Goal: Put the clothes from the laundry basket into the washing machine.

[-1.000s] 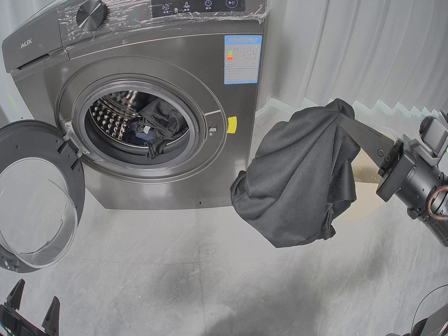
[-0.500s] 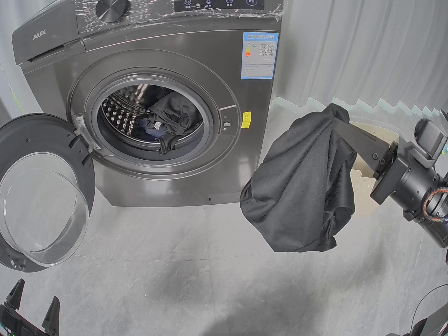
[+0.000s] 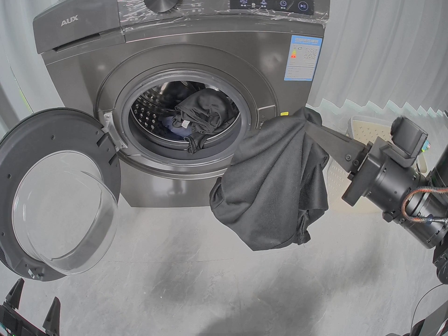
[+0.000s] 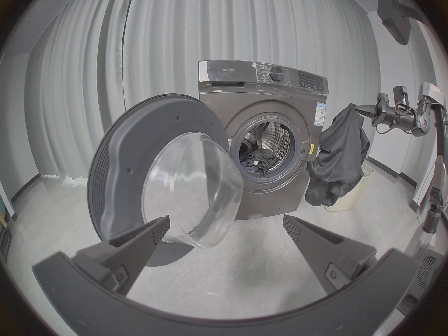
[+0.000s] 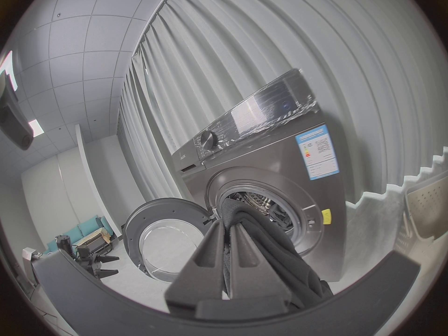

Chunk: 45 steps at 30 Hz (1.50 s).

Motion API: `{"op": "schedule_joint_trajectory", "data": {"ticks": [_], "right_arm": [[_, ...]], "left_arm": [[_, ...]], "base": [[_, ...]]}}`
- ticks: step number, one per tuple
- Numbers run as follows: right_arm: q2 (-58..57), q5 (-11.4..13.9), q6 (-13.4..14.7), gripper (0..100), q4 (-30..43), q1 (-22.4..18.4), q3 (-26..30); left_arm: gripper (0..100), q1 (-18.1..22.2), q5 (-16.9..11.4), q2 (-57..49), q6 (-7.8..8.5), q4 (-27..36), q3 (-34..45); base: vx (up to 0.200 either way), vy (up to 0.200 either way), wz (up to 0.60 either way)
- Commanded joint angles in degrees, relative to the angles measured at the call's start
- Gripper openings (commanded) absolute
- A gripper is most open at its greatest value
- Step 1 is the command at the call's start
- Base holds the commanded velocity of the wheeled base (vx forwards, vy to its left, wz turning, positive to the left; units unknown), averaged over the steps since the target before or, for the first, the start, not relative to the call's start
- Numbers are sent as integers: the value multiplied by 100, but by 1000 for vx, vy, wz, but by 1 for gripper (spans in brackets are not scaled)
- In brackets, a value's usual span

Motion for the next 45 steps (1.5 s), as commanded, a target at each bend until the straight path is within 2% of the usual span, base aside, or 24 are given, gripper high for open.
{"op": "schedule_joint_trajectory", "data": {"ticks": [1, 6, 8, 12, 14, 15, 16, 17, 19, 20, 21, 22, 23, 24, 25, 27, 29, 31, 35, 36, 40, 42, 45], "right_arm": [[355, -104, 5, 0, -10, 191, -277], [769, -104, 23, 0, -98, 217, -444], [900, -113, 32, 0, -239, 217, -506], [1147, -315, 58, 0, -511, 217, -593], [1173, -315, 76, 0, -555, 217, -602], [1217, -333, 84, 0, -564, 217, -664], [1226, -341, 84, 0, -564, 217, -681], [1226, -341, 84, 0, -564, 217, -708], [1234, -341, 93, 0, -564, 208, -822], [1252, -350, 93, 0, -564, 208, -857], [1287, -403, 111, 0, -573, 208, -945], [1296, -447, 137, 0, -582, 208, -963], [1296, -447, 137, 0, -582, 208, -963], [1305, -544, 199, 0, -608, 164, -1051], [1322, -561, 216, 0, -608, 147, -1121], [1366, -570, 225, 0, -608, 129, -1209], [1384, -570, 225, 0, -608, 111, -1297], [1445, -570, 225, 0, -608, 111, -1376], [1612, -579, 234, 0, -626, 103, -1534], [1700, -579, 243, 0, -687, 85, -1622], [1938, -588, 251, 0, -854, 76, -1833], [1981, -588, 251, 0, -881, 76, -1885], [2034, -588, 251, 0, -881, 76, -1956]], "left_arm": [[100, 22, 2, -95, 26, 1, 101], [100, 14, -24, -95, 26, 1, 101], [100, 14, -68, -95, 96, 1, 92], [100, 14, -182, -95, 175, -16, 101], [100, 22, -226, -95, 149, -86, 75], [100, 31, -305, -86, 26, -456, -347], [100, 66, -375, 2, 35, -614, -672], [100, 93, -578, 178, 35, -719, -1024], [100, 31, -1307, 740, -18, -790, -1323], [100, 22, -1562, 907, -27, -781, -1349], [100, 22, -2125, 1347, -27, -816, -1367], [100, 22, -2371, 1584, -36, -825, -1375], [100, 22, -2371, 1584, -36, -825, -1375], [100, 22, -2854, 2164, 87, -886, -1384], [100, 22, -3135, 2489, 166, -983, -1411], [100, 22, -3566, 3078, 404, -1203, -1472], [100, -4, -3838, 3623, 641, -1422, -1516], [100, -180, -3874, 4115, 720, -1633, -1560], [100, -760, -3680, 4985, 694, -2108, -1674], [100, -1015, -3399, 5407, 694, -2363, -1683], [100, -1858, -2740, 6471, 571, -3277, -1718], [100, -2157, -2423, 6963, 492, -3760, -1753], [100, -2395, -2168, 7675, 439, -4411, -1876]], "base": [[0, 0, 0], [0, 0, 0], [0, 0, 0], [0, 0, 0], [0, 0, 0], [0, 0, 0], [0, 0, 0], [0, 0, 0], [0, 0, 0], [0, 0, 0], [0, 0, 0], [0, 0, 0], [0, 0, 0], [0, 0, 0], [0, 0, 0], [0, 0, 0], [0, 0, 0], [0, 0, 0], [0, 0, 0], [0, 0, 0], [0, 0, 0], [0, 0, 0], [0, 0, 0]]}}
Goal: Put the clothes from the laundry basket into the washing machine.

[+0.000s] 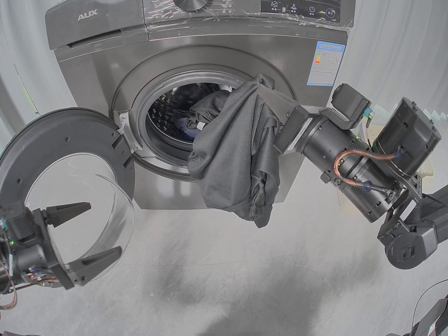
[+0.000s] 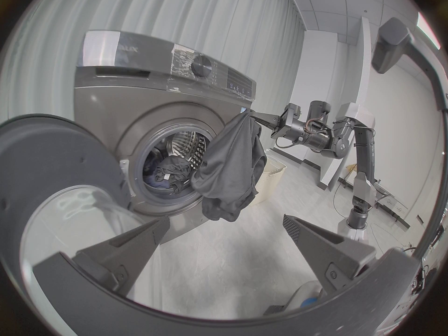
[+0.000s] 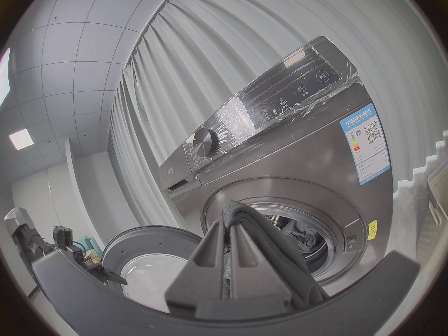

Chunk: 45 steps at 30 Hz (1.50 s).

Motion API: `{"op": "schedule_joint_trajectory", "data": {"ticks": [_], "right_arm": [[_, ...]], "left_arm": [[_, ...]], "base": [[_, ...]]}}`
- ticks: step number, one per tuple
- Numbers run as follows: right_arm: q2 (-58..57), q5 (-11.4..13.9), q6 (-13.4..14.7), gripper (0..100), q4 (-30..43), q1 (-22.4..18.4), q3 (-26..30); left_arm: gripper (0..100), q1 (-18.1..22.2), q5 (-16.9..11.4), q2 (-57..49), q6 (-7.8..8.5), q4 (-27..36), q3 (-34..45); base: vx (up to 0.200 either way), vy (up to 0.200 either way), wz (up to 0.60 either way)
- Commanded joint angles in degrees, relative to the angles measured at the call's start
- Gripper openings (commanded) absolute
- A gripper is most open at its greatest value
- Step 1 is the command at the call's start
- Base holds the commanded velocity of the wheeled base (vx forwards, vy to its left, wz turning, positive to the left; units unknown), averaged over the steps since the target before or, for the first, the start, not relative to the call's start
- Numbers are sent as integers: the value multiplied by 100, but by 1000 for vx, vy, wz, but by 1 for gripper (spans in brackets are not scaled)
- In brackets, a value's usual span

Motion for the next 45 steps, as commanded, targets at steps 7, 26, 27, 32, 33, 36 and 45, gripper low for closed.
{"op": "schedule_joint_trajectory", "data": {"ticks": [7, 26, 27, 32, 33, 36, 45], "right_arm": [[489, -11, 8, 0, -111, -29, -464], [841, -2, -18, 0, -243, -90, -789], [850, -2, -18, 0, -243, -90, -789], [858, 7, -18, 0, -252, -90, -789], [858, -2, -18, 0, -252, -90, -789], [867, 7, -18, 0, -252, -82, -780], [867, -2, -9, 0, -252, -82, -789]], "left_arm": [[100, -1104, 687, 3106, -232, -1831, -641], [100, -1526, 1346, 4635, -434, -3264, -1195], [100, -1534, 1434, 4732, -425, -3369, -1221], [100, -1552, 1627, 5066, -425, -3615, -1406], [100, -1543, 1627, 5101, -425, -3624, -1450], [100, -1543, 1627, 5153, -452, -3651, -1582], [100, -1561, 1627, 5426, -460, -3659, -1784]], "base": [[0, 0, 0], [0, 0, 0], [0, 0, 0], [0, 0, 0], [0, 0, 0], [0, 0, 0], [0, 0, 0]]}}
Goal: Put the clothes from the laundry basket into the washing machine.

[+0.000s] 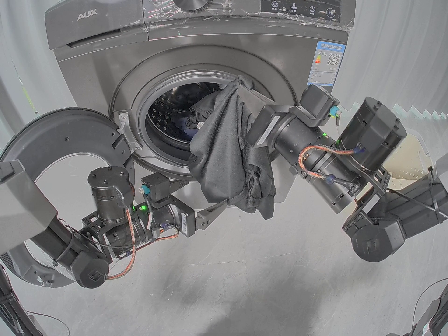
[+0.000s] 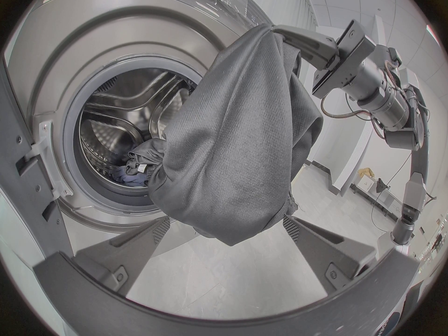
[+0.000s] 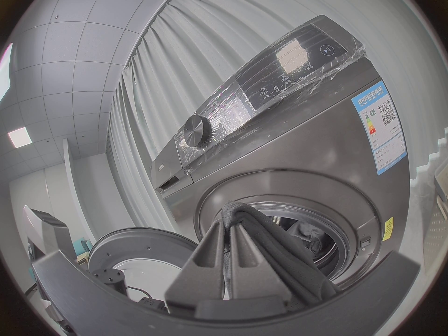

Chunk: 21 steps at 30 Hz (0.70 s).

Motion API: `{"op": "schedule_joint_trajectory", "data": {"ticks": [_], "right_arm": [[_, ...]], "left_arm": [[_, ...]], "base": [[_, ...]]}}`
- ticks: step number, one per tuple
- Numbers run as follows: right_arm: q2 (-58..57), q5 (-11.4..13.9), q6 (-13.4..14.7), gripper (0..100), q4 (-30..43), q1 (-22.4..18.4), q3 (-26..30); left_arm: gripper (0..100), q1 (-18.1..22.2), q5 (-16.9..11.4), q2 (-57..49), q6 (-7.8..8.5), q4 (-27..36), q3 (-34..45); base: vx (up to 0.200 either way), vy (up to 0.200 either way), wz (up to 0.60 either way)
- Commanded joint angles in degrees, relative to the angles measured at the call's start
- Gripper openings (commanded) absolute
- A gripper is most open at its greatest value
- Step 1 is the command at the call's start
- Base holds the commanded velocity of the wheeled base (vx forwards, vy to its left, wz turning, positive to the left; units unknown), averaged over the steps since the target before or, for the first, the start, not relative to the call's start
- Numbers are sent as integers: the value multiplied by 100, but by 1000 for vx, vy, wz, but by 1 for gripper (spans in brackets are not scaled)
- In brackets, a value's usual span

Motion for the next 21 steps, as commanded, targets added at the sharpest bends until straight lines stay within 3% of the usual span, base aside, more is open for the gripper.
{"op": "schedule_joint_trajectory", "data": {"ticks": [1, 7, 12, 21], "right_arm": [[-7, -2, -6, 0, -2, -12, -1], [-7, -2, 3, 0, -2, -12, -19], [-7, -2, 3, 0, -11, 58, -1], [-7, -11, 12, 0, -20, 76, -10]], "left_arm": [[100, -2, -10, 174, -1, -12, -66], [100, 7, 7, 350, -10, -21, -269], [100, 60, 280, 754, -10, -311, -655], [100, 16, 447, 1061, -10, -329, -1068]], "base": [[0, 0, 0], [0, 0, 0], [0, 0, 0], [0, 0, 0]]}}
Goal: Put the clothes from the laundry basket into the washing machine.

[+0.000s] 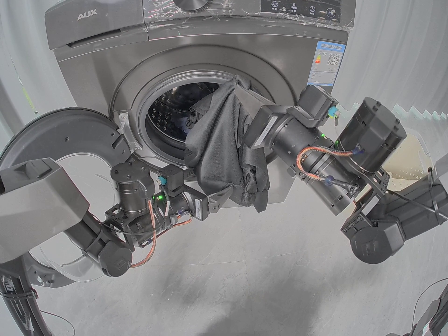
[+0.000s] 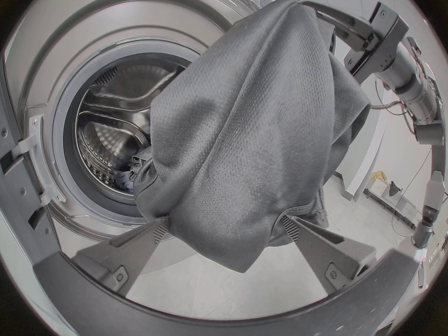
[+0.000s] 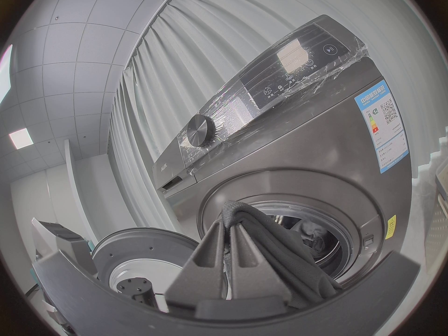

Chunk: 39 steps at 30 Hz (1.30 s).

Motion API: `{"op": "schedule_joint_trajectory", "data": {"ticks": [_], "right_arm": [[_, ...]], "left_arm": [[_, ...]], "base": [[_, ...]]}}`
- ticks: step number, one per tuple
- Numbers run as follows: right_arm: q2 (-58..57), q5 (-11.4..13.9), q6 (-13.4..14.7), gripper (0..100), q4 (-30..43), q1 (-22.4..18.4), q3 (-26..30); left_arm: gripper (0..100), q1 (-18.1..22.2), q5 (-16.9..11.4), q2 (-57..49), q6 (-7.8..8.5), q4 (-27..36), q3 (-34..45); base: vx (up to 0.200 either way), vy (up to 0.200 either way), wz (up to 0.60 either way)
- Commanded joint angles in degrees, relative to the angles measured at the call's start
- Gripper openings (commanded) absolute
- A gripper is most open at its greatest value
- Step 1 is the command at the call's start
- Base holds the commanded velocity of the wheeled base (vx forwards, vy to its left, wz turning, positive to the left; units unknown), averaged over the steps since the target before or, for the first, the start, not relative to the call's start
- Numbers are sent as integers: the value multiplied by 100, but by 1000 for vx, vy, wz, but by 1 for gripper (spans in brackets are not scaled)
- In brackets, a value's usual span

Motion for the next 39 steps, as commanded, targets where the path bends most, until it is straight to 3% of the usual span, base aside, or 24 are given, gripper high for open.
{"op": "schedule_joint_trajectory", "data": {"ticks": [1, 3, 4, 13, 21, 27, 30, 37, 38, 39], "right_arm": [[-10, -2, 6, 0, -19, 8, 1], [-10, -2, -3, 0, -80, 8, 18], [-10, -2, -3, 0, -89, -1, 36], [86, -2, -3, 0, -124, -89, 45], [332, -2, -21, 0, -124, -221, 27], [587, 7, -29, 0, -150, -353, 45], [781, 7, -38, 0, -274, -362, 54], [939, 7, -47, 0, -335, -300, 54], [956, -2, -47, 100, -344, -291, 54], [956, -2, -47, 100, -344, -291, 54]], "left_arm": [[100, -11, 139, 221, 4, -30, -225], [100, -11, 210, 256, 13, -101, -304], [0, -11, 218, 309, 13, -206, -304], [0, -55, 377, 327, 39, -821, -164], [0, -257, 377, -139, 83, -1489, 671], [0, -547, 315, -957, 65, -1621, 1497], [0, -740, 306, -1335, 13, -1630, 1647], [0, -775, 289, -1528, 13, -1630, 1682], [0, -767, 289, -1528, 13, -1630, 1673], [0, -758, 289, -1528, 13, -1630, 1673]], "base": [[0, 0, 0], [0, 0, 0], [0, 0, 0], [0, 0, 0], [0, 0, 0], [0, 0, 0], [0, 0, 0], [0, 0, 0], [0, 0, 0], [0, 0, 0]]}}
